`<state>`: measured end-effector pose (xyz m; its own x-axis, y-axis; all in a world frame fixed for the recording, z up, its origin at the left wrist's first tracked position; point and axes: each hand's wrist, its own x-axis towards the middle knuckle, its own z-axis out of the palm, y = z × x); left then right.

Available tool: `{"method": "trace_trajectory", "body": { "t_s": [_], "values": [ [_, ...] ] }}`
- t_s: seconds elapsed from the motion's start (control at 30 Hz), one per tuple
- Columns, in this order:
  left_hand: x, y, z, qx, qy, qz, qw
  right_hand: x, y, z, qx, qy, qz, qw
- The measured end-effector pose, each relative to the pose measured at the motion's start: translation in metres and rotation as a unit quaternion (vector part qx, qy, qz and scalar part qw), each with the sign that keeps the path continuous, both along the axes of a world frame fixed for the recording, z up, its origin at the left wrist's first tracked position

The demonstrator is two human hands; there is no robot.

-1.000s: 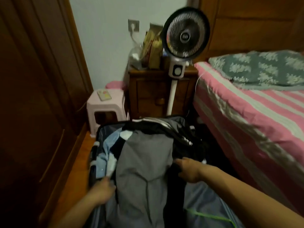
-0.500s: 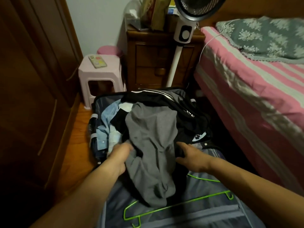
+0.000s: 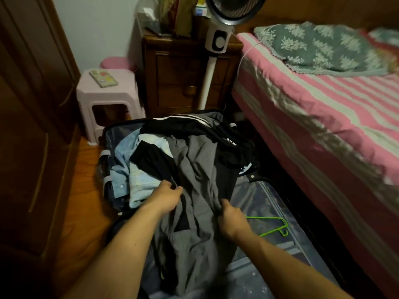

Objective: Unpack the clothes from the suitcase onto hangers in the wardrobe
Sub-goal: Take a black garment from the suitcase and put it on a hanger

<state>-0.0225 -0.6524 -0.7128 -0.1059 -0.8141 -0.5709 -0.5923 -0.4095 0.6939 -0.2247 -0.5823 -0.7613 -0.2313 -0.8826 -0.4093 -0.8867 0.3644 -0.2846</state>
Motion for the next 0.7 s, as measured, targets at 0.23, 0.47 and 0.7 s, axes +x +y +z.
{"method": "trace_trajectory", "body": {
  "t_s": [0.23, 0.47, 0.7],
  "values": [
    [-0.027, 0.024, -0.016, 0.056, 0.047, 0.004, 0.997, -0.036, 0.081, 0.061, 0.152, -0.098, 0.367, 0.913],
    [-0.018, 0.045, -0.029, -0.051, -0.285, -0.18, 0.94, -0.14, -0.02, 0.039, 0.055, -0.015, 0.255, 0.965],
    [-0.072, 0.121, 0.004, -0.156, -0.29, -0.161, 0.93, -0.188, -0.07, -0.037, 0.088, 0.06, 0.165, 0.98]
  ]
}}
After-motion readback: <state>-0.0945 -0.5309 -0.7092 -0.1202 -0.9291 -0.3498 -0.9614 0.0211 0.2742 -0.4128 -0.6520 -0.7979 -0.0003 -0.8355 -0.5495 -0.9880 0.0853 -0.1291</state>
